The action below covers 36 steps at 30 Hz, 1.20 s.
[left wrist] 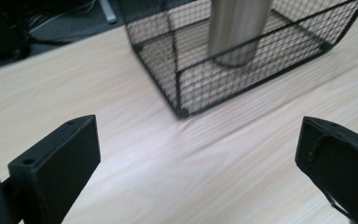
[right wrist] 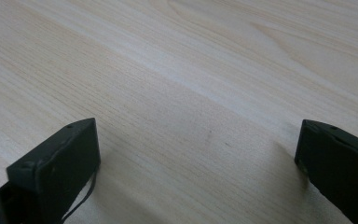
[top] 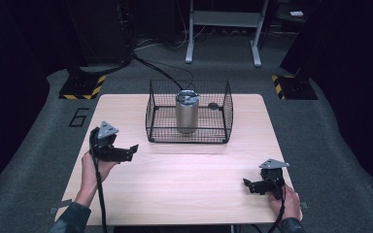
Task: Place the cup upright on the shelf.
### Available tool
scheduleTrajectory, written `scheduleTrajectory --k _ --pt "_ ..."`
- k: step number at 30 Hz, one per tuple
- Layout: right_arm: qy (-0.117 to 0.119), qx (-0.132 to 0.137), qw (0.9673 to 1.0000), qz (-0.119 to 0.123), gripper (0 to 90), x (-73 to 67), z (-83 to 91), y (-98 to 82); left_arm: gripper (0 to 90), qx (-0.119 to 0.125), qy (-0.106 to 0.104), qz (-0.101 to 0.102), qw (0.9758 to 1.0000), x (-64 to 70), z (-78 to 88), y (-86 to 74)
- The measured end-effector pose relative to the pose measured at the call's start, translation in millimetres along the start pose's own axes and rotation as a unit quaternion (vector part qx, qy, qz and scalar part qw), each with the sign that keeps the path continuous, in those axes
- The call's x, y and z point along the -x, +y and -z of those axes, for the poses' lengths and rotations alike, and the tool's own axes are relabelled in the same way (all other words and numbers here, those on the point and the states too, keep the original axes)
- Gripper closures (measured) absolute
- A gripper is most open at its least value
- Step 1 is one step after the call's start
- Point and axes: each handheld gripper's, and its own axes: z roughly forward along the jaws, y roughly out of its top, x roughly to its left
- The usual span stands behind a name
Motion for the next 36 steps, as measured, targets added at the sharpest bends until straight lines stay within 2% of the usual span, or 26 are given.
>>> scheduleTrajectory --k 1,2,3,10,14,15,17,18,19,26,27,28,29,30,34,35,36 --pt "0.000 0.000 1.0000 0.000 0.0 0.0 0.0 0.0 0.1 -0.001 0.004 0.004 1.0000 -2.2 1.0 -5.3" --pt "0.000 0.000 1.0000 0.000 0.0 0.0 0.0 0.0 0.2 -0.006 0.011 0.015 0.9998 -8.0 4.0 -21.1" --pt "0.000 0.000 1.0000 0.000 0.0 0.0 0.0 0.0 0.1 -0.006 0.011 0.015 0.9998 -8.0 4.0 -21.1" --pt "0.000 0.001 1.0000 0.002 0.0 0.3 -0.1 0.1 0.1 -0.029 0.039 0.043 0.9979 -17.7 4.0 -74.4" --pt "-0.001 0.001 1.0000 0.002 0.0 0.3 -0.1 0.1 0.1 -0.042 0.059 0.059 0.9957 -23.1 -1.5 -107.2" --pt "0.000 0.001 1.0000 0.002 0.0 0.3 -0.1 0.0 0.1 -0.051 0.060 0.070 0.9945 -27.2 -4.4 -121.5" --pt "0.000 0.000 1.0000 0.000 0.0 0.0 0.1 0.0 0.1 -0.055 0.065 0.075 0.9936 -29.5 -5.8 -127.5" --pt "0.000 0.000 1.0000 0.000 0.0 0.0 0.0 0.0 0.1 -0.055 0.067 0.082 0.9929 -32.0 -7.3 -133.2" --pt "0.000 0.000 1.0000 0.000 0.0 0.1 0.0 0.0 0.1 -0.059 0.070 0.098 0.9910 -37.3 -10.3 -142.7" --pt "0.000 0.000 1.0000 0.001 0.0 0.2 -0.1 0.0 0.1 -0.064 0.070 0.112 0.9891 -46.3 -19.1 -159.7" --pt "0.000 0.000 1.0000 0.000 0.0 0.1 0.0 0.0 0.0 -0.060 0.081 0.110 0.9888 -45.9 -20.3 -160.7" --pt "0.000 0.000 1.0000 0.000 0.0 0.0 0.0 0.0 0.0 -0.070 0.082 0.103 0.9888 -46.6 -19.5 -160.4" --pt "0.000 0.000 1.0000 0.000 0.0 0.0 0.0 0.0 0.0 -0.073 0.081 0.105 0.9885 -46.4 -19.8 -159.9" --pt "0.000 0.000 1.0000 0.000 0.0 0.0 0.0 0.0 0.0 -0.069 0.087 0.101 0.9886 -45.8 -21.5 -159.8" --pt "0.000 0.000 1.0000 0.000 0.0 0.0 0.0 0.0 0.0 -0.071 0.086 0.095 0.9892 -47.0 -21.9 -159.4" --pt "0.000 0.000 1.0000 0.000 0.0 0.1 0.0 0.0 0.0 -0.067 0.087 0.103 0.9885 -46.0 -22.9 -159.2" --pt "0.000 0.000 1.0000 0.000 0.0 0.0 0.0 0.0 0.0 -0.068 0.089 0.101 0.9886 -46.6 -23.2 -158.9"
